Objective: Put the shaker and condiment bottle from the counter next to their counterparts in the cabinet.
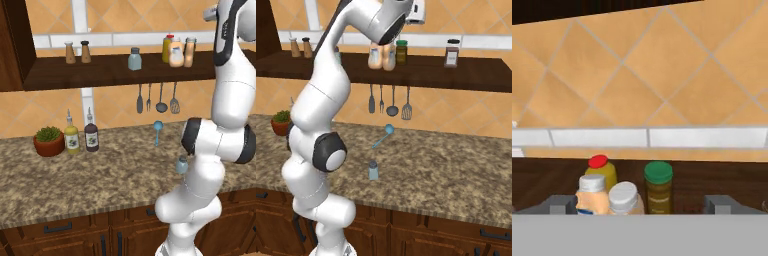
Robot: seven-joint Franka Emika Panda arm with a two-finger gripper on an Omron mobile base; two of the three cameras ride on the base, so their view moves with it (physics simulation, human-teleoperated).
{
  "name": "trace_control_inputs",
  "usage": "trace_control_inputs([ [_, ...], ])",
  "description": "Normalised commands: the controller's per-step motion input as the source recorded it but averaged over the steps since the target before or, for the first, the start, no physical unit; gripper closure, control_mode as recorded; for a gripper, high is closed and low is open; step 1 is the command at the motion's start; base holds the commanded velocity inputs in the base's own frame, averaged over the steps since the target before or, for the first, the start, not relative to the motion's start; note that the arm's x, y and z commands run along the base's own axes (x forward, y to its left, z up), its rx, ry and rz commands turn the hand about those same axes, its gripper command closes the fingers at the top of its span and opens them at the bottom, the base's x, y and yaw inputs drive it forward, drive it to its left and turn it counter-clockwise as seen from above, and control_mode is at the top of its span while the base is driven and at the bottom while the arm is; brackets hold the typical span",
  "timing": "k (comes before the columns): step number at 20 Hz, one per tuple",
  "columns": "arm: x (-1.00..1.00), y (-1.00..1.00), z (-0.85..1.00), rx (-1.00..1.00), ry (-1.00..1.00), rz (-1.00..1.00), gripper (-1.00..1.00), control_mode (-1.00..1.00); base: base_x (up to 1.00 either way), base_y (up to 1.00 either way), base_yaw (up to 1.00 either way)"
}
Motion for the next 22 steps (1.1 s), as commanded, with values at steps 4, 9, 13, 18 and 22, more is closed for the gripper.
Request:
trace_control_inputs([
  [4,-1.00,0.00,-0.57,0.00,-0.24,0.00,-1.00,-1.00,0.00,0.00,0.00],
  [9,-1.00,0.00,-0.68,0.00,-0.24,0.00,-1.00,-1.00,0.00,0.00,0.00],
  [13,-0.79,0.02,-0.45,-0.01,-0.21,0.00,-1.00,-1.00,0.00,0.00,0.00],
  [18,-0.53,0.02,-0.65,-0.04,-0.11,0.00,-1.00,-1.00,0.00,0.00,0.00],
  [22,-0.63,0.00,-0.69,-0.02,-0.08,0.00,-1.00,-1.00,0.00,0.00,0.00],
])
